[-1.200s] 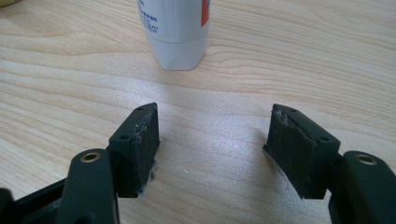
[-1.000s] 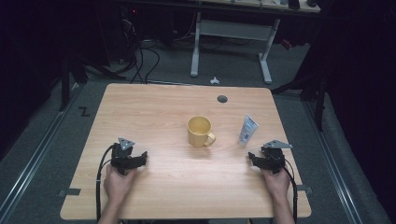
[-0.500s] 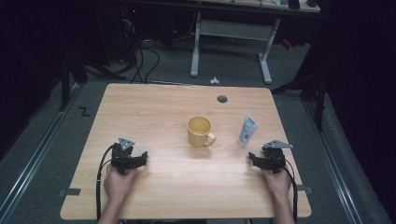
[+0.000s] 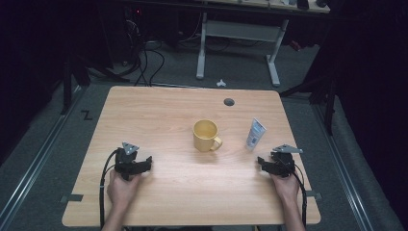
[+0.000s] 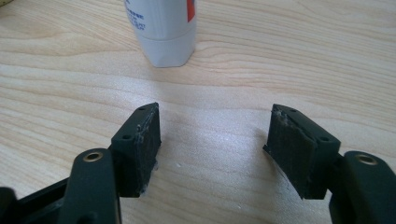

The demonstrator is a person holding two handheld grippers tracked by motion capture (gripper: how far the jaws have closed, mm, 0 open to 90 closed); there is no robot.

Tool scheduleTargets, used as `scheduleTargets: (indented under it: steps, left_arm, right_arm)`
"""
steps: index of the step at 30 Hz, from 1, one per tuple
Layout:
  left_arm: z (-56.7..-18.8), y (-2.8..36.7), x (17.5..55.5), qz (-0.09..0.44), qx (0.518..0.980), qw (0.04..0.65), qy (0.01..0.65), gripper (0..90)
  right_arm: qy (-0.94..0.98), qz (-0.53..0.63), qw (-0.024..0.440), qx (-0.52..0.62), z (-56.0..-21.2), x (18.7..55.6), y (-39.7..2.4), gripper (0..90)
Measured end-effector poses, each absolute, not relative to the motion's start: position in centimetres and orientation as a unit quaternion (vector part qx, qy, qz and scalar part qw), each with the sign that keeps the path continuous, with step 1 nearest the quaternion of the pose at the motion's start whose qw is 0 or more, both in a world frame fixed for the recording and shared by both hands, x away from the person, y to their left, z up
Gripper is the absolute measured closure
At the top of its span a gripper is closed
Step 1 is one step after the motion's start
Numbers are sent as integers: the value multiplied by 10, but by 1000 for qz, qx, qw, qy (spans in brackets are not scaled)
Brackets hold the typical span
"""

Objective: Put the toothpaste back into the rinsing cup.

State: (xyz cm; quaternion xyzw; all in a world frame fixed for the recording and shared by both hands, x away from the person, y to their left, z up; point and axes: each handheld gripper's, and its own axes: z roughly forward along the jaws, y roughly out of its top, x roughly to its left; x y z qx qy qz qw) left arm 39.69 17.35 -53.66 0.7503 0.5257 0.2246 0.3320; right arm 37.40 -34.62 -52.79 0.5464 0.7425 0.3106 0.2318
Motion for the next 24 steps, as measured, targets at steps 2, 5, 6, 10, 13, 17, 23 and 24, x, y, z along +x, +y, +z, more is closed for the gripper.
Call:
scheduleTargets:
  steps: [2, 5, 6, 10, 13, 17, 23, 24]
  left_arm:
    - [-537, 174, 397, 225, 750, 332, 526, 210]
    - [-537, 174, 397, 225, 750, 332, 526, 210]
    - [-537, 174, 397, 225, 750, 332, 526, 209]
    - [-537, 174, 397, 225, 750, 332, 526, 210]
    - [-537, 174, 397, 224, 750, 332, 526, 210]
    - [-537, 174, 397, 224, 750, 332, 526, 210]
    - [-537, 174, 397, 224, 750, 332, 526, 210]
    - [-537, 174, 397, 225, 750, 332, 526, 210]
  right_arm:
    - [742, 312, 230, 547, -528, 374, -347, 357]
    - [742, 309, 227, 550, -527, 371, -347, 362]
    - [744, 308, 230, 547, -527, 369, -346, 363]
    - [744, 314, 225, 546, -527, 364, -346, 364]
    - [743, 319, 240, 537, -524, 360, -344, 382]
    - [742, 328, 244, 531, -521, 354, -342, 369]
    - [740, 337, 246, 528, -521, 350, -339, 371]
    - [737, 348, 245, 525, -520, 347, -338, 381]
